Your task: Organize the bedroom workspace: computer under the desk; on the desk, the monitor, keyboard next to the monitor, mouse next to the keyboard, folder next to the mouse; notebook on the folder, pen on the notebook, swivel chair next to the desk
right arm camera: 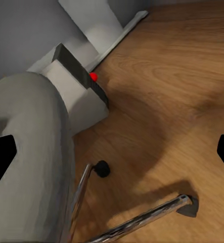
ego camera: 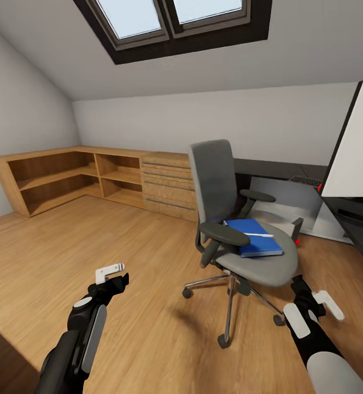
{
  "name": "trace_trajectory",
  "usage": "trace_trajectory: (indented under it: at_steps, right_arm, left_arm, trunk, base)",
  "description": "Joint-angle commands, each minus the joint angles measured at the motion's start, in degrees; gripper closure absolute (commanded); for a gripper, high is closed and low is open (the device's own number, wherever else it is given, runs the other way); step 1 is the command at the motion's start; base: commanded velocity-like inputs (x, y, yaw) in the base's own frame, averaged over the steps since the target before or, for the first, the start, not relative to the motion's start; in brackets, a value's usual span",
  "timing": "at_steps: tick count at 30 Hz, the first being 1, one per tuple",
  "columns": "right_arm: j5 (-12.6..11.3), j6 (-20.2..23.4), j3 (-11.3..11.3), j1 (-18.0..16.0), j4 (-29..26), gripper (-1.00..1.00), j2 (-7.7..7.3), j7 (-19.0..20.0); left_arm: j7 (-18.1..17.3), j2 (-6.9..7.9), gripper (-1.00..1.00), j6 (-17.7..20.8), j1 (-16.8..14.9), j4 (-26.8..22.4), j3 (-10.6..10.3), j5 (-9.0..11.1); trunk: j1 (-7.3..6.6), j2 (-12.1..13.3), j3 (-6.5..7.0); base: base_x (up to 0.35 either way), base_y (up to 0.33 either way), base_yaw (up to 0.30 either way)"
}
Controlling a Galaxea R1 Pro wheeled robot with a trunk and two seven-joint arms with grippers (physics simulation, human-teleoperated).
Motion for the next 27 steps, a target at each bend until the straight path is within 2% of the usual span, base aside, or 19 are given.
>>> trace_trajectory:
  at_steps: [1, 9, 19, 27]
  right_arm:
    - [-0.5, -0.4, 4.7, 0.0, -1.6, -1.0, 0.06, -0.2]
    - [-0.5, -0.2, 5.4, 0.1, -1.7, -1.0, 0.07, -0.1]
    - [-0.7, 0.1, 5.4, 0.1, -1.4, -1.0, 0.03, 0.1]
    - [-0.8, 0.2, 5.4, 0.1, -1.2, -1.0, 0.03, 0.1]
  left_arm:
    - [0.4, -0.03, -1.0, 0.2, 0.0, -0.1, 0.1, 0.6]
    - [0.4, -0.03, -1.0, 0.2, 0.0, -0.2, 0.1, 0.5]
    - [0.4, -0.03, -1.0, 0.2, 0.0, -0.4, 0.1, 0.5]
    - [0.4, 0.04, -1.0, 0.3, 0.0, -0.4, 0.2, 0.4]
  trunk:
    - [-0.01, 0.0, -0.06]
    - [-0.01, 0.0, -0.06]
    - [-0.01, 0.0, -0.06]
    - [-0.01, 0.0, -0.06]
  base:
    - [0.0, 0.0, -0.002]
    - [0.0, 0.088, -0.075]
    - [0.0, 0.276, -0.251]
    - [0.0, 0.075, -0.268]
